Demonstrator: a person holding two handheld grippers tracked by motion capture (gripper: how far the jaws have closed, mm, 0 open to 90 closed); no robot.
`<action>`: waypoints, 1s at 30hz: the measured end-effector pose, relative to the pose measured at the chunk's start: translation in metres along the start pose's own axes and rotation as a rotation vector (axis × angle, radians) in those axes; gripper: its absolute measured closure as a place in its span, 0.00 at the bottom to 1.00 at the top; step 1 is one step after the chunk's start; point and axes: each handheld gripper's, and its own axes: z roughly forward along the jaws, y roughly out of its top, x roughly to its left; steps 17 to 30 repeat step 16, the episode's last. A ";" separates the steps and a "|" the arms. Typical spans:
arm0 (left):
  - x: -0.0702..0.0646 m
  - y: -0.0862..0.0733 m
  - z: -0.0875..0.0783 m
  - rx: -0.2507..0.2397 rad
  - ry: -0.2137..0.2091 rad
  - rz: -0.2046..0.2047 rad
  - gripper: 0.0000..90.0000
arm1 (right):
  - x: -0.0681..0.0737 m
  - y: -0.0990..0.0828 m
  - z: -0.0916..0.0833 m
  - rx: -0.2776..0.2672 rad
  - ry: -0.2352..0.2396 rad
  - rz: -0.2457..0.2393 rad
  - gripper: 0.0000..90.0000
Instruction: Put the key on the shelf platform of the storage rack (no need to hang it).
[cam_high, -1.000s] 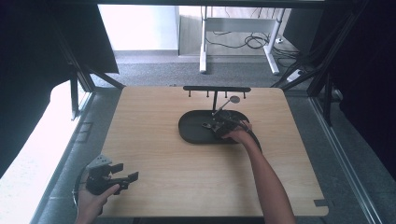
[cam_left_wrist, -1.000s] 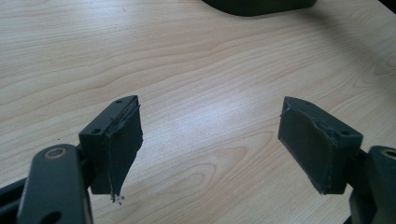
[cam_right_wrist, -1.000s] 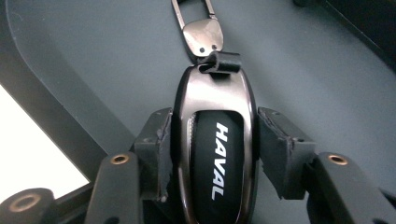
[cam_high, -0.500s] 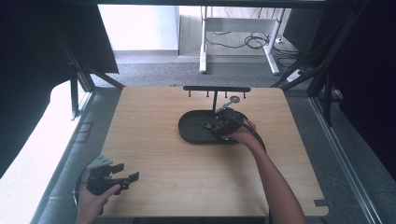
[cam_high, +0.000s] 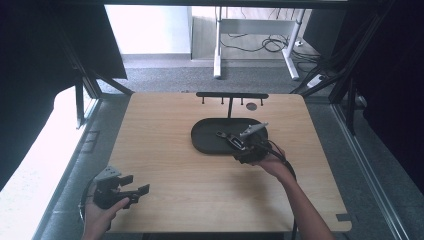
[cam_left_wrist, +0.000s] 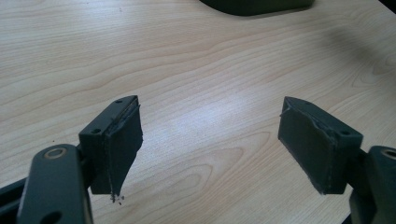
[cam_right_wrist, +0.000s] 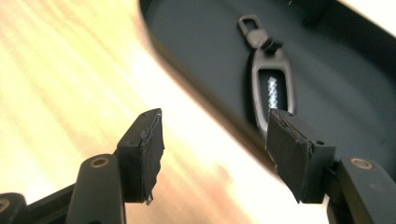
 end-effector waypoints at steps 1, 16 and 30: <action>-0.001 0.000 0.000 0.002 0.001 -0.001 0.24 | 0.001 -0.003 -0.001 -0.004 0.001 0.003 0.41; -0.006 -0.001 0.009 0.017 -0.001 0.005 0.24 | 0.026 -0.062 -0.031 -0.166 -0.022 0.007 0.44; -0.006 -0.001 0.009 0.017 -0.001 0.005 0.24 | 0.026 -0.062 -0.031 -0.166 -0.022 0.007 0.44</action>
